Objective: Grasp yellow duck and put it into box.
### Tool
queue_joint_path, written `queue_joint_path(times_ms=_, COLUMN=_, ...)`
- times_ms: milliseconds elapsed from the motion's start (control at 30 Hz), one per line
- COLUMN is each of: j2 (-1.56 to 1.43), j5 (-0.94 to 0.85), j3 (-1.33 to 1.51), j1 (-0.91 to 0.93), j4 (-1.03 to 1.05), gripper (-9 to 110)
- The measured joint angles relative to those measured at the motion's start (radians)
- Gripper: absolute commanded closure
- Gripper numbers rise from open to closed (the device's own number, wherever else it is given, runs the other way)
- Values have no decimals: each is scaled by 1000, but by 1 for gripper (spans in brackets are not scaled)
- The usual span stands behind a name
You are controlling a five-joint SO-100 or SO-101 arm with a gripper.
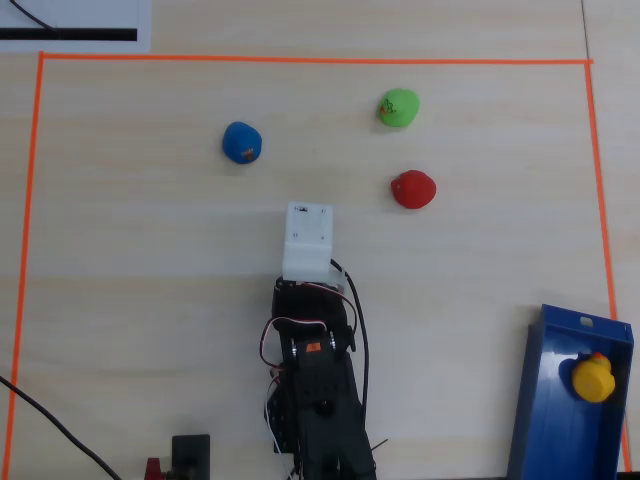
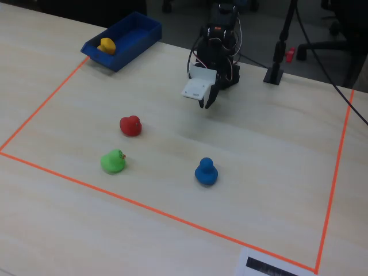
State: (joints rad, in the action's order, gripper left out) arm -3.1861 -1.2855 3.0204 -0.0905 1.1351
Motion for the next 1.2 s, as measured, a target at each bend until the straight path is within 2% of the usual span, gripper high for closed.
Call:
queue_joint_path(times_ms=267, j2=-115, j5=-3, j3=97, j1=-9, j4=41, gripper=101)
queue_joint_path(times_ms=633, j2=-123, j5=12, j3=97, j1=41, j4=141, gripper=101)
queue_joint_path(times_ms=1200, j2=-126, j5=32, j3=97, j1=64, j4=149, gripper=101)
